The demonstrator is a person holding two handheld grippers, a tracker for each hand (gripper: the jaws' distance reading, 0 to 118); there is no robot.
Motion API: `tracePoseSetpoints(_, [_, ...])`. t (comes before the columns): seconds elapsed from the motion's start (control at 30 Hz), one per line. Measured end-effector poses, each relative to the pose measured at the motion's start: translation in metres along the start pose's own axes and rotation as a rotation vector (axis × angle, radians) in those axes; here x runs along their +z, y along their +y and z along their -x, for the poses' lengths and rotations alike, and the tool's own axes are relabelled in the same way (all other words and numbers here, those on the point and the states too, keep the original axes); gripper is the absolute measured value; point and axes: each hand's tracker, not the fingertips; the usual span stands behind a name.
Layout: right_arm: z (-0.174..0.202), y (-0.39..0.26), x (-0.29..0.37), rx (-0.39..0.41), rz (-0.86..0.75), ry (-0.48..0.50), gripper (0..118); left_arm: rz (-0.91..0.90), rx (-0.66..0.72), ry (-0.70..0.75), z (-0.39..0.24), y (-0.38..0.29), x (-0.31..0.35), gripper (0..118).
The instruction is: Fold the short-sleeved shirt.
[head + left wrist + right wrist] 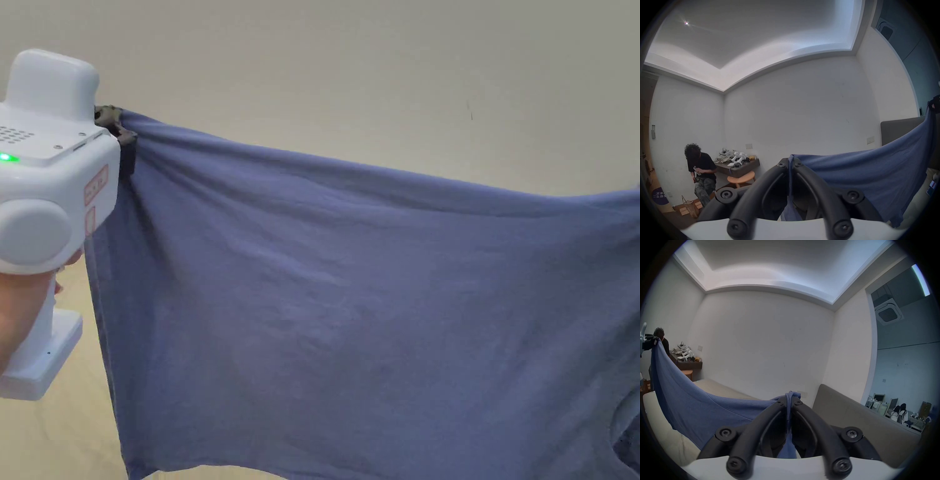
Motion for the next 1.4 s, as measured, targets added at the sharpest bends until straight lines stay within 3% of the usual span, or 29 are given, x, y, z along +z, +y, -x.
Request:
tracePoseSetpoints(0.17, [-0.017,0.029,0.001,-0.053,-0.035,0.005,6,-0.08,0.003,0.013,0.006,0.039,-0.006,0])
tracePoseSetpoints(0.57, [-0.033,0.097,-0.036,-0.024,-0.106,-0.028,6,-0.087,-0.012,0.006,0.008,0.102,-0.067,0])
tracePoseSetpoints(1.0, [-0.025,0.105,-0.157,0.015,-0.069,-0.066,6,-0.024,-0.085,0.034,-0.019,0.11,-0.197,0])
tracePoseSetpoints(1.3, [-0.013,0.098,-0.253,-0.009,-0.03,-0.078,6,0.044,-0.155,0.035,-0.054,0.086,-0.274,0])
tracePoseSetpoints(1.4, [-0.011,0.096,-0.279,-0.082,-0.017,-0.032,6,0.064,-0.129,0.034,-0.058,0.082,-0.304,0])
